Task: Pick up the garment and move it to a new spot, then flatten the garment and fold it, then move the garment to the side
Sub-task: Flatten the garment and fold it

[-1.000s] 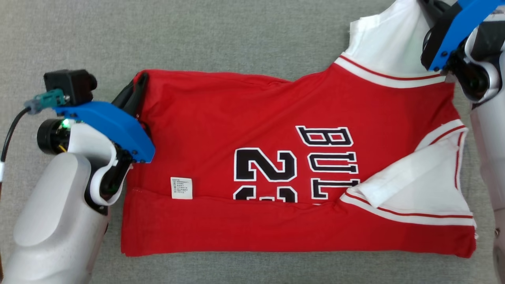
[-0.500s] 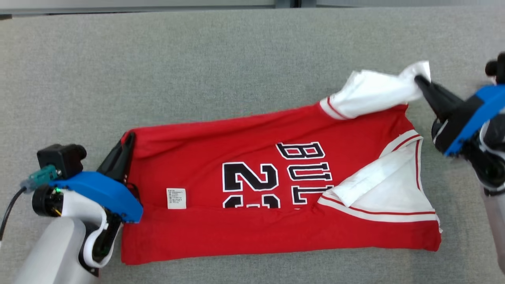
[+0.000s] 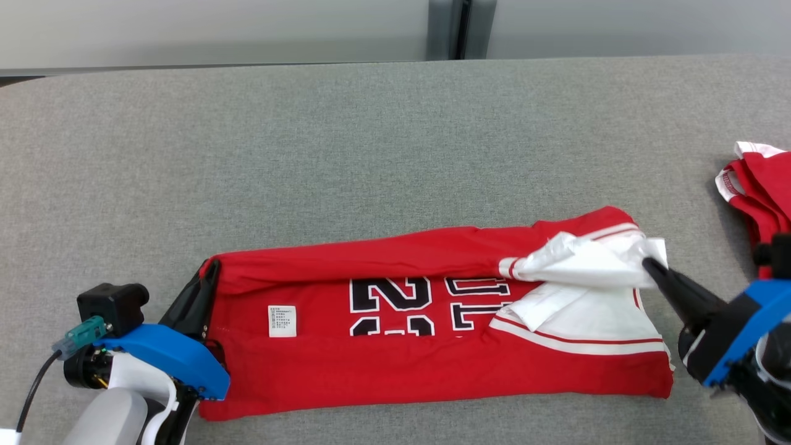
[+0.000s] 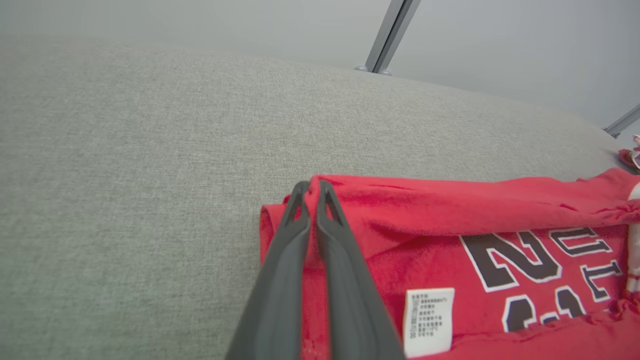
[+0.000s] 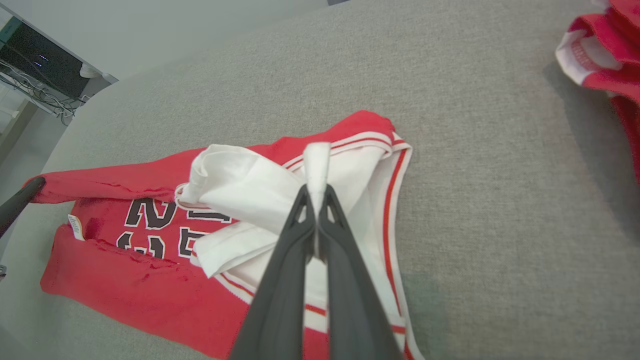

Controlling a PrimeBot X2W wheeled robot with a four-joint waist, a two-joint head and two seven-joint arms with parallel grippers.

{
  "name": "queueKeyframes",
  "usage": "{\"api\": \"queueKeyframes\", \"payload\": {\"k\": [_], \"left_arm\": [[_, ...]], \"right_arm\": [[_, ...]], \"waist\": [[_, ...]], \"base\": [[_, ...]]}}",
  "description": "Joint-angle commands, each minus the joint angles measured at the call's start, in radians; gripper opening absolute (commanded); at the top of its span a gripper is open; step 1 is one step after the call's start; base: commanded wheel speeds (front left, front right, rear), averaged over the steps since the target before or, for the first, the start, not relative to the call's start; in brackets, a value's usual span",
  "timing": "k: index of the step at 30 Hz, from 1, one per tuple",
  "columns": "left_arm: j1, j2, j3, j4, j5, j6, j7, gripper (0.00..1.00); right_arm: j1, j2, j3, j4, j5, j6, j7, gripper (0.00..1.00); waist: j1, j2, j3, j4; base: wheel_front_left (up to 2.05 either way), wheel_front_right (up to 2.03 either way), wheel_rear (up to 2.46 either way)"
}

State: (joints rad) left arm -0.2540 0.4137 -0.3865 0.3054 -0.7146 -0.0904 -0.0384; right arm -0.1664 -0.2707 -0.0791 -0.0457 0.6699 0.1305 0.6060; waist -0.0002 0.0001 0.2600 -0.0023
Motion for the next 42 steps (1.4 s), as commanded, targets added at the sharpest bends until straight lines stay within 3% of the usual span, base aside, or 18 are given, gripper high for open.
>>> {"api": "queueKeyframes", "payload": {"k": [1,6,7,8,9,10,19,26,33,42], "left_arm": [[0.009,-0.002,0.002,0.007,-0.004,0.000,-0.009,0.00],[0.027,-0.012,0.008,0.031,-0.008,0.017,-0.029,0.00],[0.033,-0.020,0.011,0.034,-0.016,0.023,-0.033,0.00],[0.036,-0.023,0.012,0.035,-0.018,0.025,-0.036,0.25],[0.038,-0.024,0.013,0.034,-0.018,0.030,-0.042,0.51],[0.043,-0.028,0.016,0.036,-0.021,0.033,-0.048,1.00],[0.070,-0.048,0.052,0.032,-0.010,0.064,-0.164,1.00],[0.046,-0.066,0.104,-0.015,0.080,0.103,-0.224,1.00],[0.011,-0.074,0.123,0.003,0.148,0.111,-0.227,1.00],[-0.020,-0.084,0.117,0.051,0.151,0.084,-0.227,1.00]], "right_arm": [[0.039,0.016,-0.020,-0.031,-0.007,0.001,0.013,0.00],[0.135,0.069,-0.042,-0.112,-0.017,0.001,0.069,0.00],[0.152,0.075,-0.041,-0.124,-0.018,0.001,0.078,0.06],[0.166,0.082,-0.041,-0.132,-0.020,0.001,0.088,0.75],[0.183,0.087,-0.041,-0.137,-0.024,0.001,0.096,1.00],[0.197,0.090,-0.040,-0.146,-0.028,0.001,0.104,1.00],[0.234,0.106,-0.086,-0.200,-0.120,0.001,0.068,1.00],[0.170,0.169,-0.151,-0.162,-0.272,0.001,-0.022,1.00],[0.064,0.206,-0.136,0.034,-0.339,0.001,-0.012,1.00],[-0.066,0.211,-0.152,0.299,-0.445,0.001,-0.011,1.00]], "waist": [[0.0002,-0.0001,-0.005,-0.003],[0.0002,-0.0001,-0.015,-0.012],[0.0002,-0.0001,-0.017,-0.014],[0.0002,-0.0001,-0.018,-0.015],[0.0002,-0.0001,-0.019,-0.016],[0.0002,-0.0001,-0.021,-0.016],[0.0002,-0.0001,-0.054,-0.010],[0.0002,-0.0001,-0.090,0.011],[0.0002,-0.0001,-0.091,0.015],[0.0002,-0.0001,-0.085,0.034]], "base": [[0.00,0.00,0.00],[0.00,0.00,0.00],[0.00,0.00,0.00],[0.00,0.00,0.00],[0.00,0.00,0.00],[0.00,0.00,0.00],[0.00,0.00,0.00],[0.00,0.00,0.00],[0.00,0.00,0.00],[0.00,0.00,0.00]]}}
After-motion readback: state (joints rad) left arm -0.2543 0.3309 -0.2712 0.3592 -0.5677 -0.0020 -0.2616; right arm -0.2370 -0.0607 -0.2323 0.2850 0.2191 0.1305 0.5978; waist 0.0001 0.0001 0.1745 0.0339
